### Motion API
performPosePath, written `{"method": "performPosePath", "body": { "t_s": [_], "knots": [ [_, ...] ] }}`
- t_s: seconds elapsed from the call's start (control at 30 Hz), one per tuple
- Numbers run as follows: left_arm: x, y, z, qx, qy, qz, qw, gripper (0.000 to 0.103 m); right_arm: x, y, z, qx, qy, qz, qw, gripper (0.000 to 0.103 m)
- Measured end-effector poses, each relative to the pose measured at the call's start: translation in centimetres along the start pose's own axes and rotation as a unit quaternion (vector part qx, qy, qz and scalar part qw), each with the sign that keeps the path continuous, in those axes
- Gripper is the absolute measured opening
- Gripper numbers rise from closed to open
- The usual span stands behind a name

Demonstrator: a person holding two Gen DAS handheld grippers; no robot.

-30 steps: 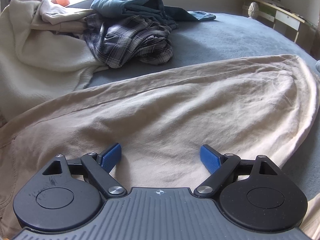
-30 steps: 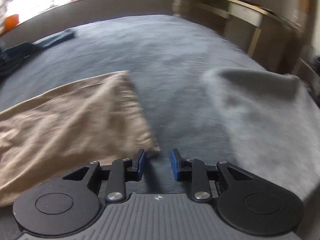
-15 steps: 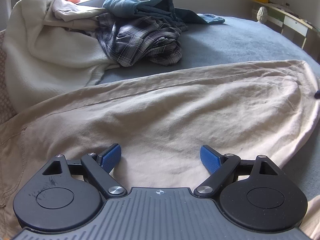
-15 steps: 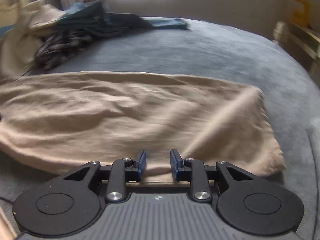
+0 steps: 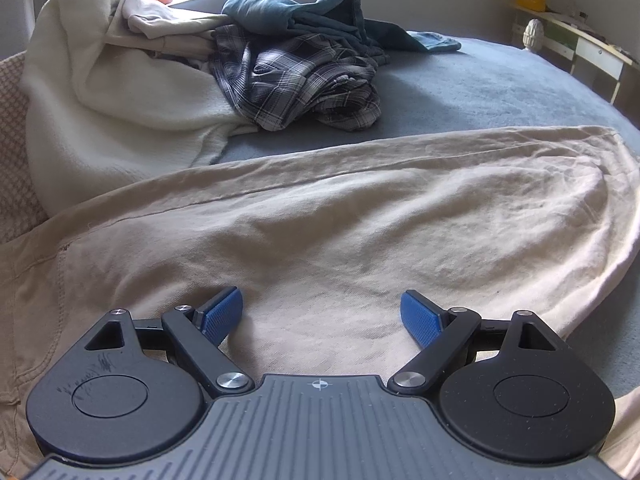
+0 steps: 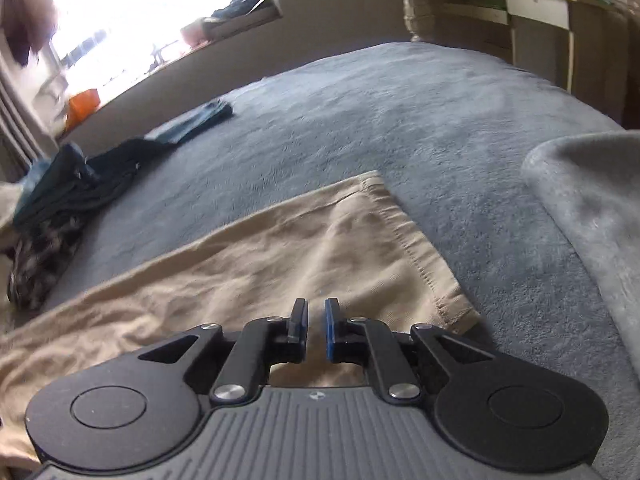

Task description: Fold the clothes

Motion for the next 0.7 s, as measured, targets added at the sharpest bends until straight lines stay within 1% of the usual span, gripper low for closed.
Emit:
{"method": "performPosePath", "body": {
  "t_s": [0.07, 0.1, 0.13, 0.17, 0.2, 0.23, 0.27, 0.3, 0.33, 0.37, 0.4, 0.43, 0.5, 0.53, 0.57, 0.6, 0.67, 0.7],
  "knots": [
    [-0.1, 0.2, 0.0, 0.000, 0.001, 0.000, 1.0000, 0.087, 3.0, -0.6, 0.1, -0.005, -0.019, 0.073, 0.997, 0.007],
    [-0.2, 0.4, 0.1, 0.001, -0.002, 0.000, 1.0000, 0.087, 4.6, -0.1, -0.3, 0.006, -0.046, 0.093, 0.995, 0.004],
    [-0.3, 0.6, 0.1, 0.003, -0.007, -0.002, 1.0000, 0.087, 5.8, 0.4, -0.6, 0.008, -0.080, 0.093, 0.992, 0.000],
    [-0.5, 0.8, 0.1, 0.004, -0.010, -0.005, 0.9999, 0.087, 6.3, 1.1, -0.9, 0.008, -0.105, 0.095, 0.990, 0.000],
    [-0.6, 0.9, 0.2, 0.003, -0.011, -0.003, 0.9999, 0.087, 6.1, 1.8, -1.4, 0.015, -0.101, 0.107, 0.989, 0.001],
    [-0.6, 1.1, 0.2, 0.003, -0.011, 0.001, 0.9999, 0.087, 4.9, 2.5, -1.9, 0.020, -0.074, 0.107, 0.991, 0.002],
    [-0.5, 1.3, 0.1, 0.003, -0.011, 0.009, 0.9999, 0.087, 2.9, 2.8, -2.2, 0.018, -0.045, 0.088, 0.995, 0.002],
    [0.0, 1.5, 0.1, 0.003, -0.019, 0.018, 0.9996, 0.087, 0.4, 3.0, -2.2, 0.006, -0.017, 0.058, 0.998, 0.002],
    [0.7, 1.7, 0.2, 0.004, -0.030, 0.028, 0.9992, 0.087, -2.6, 3.1, -1.8, -0.012, 0.017, 0.023, 1.000, 0.002],
    [1.3, 2.0, 0.2, 0.004, -0.040, 0.038, 0.9985, 0.087, -5.7, 3.2, -1.2, -0.029, 0.056, -0.009, 0.998, 0.002],
    [2.1, 2.3, 0.3, 0.006, -0.058, 0.045, 0.9973, 0.087, -9.0, 3.3, -0.2, -0.043, 0.104, -0.036, 0.993, 0.003],
    [3.0, 2.5, 0.6, 0.009, -0.081, 0.044, 0.9957, 0.087, -12.1, 3.3, 1.0, -0.057, 0.150, -0.061, 0.985, 0.003],
    [4.6, 2.8, 1.4, 0.015, -0.127, 0.038, 0.9910, 0.087, -17.8, 3.3, 4.2, -0.080, 0.235, -0.105, 0.963, 0.003],
    [5.1, 2.8, 1.8, 0.016, -0.145, 0.029, 0.9888, 0.087, -19.7, 3.4, 5.9, -0.090, 0.265, -0.117, 0.953, 0.003],
    [5.4, 2.8, 2.2, 0.016, -0.162, 0.017, 0.9866, 0.087, -21.0, 3.3, 7.6, -0.102, 0.292, -0.125, 0.943, 0.003],
    [5.5, 2.9, 2.5, 0.017, -0.164, 0.011, 0.9863, 0.087, -21.8, 3.1, 9.3, -0.115, 0.317, -0.127, 0.933, 0.003],
    [5.4, 2.9, 2.7, 0.018, -0.156, 0.007, 0.9876, 0.087, -21.4, 2.2, 12.0, -0.143, 0.356, -0.107, 0.917, 0.004],
    [5.2, 3.0, 2.7, 0.016, -0.149, 0.009, 0.9886, 0.087, -20.8, 2.1, 12.6, -0.147, 0.367, -0.099, 0.913, 0.003]
  ]
}}
Point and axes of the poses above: each gripper's, at about its wrist camera, not at the fingertips, and y roughly against the way its jaws point, x to its right, z to its underside, the point moved 10 cm from there along -y, roughly the way its jaws point, and after that the axes turned 4 degrees about -y, right-handed, at the moved point
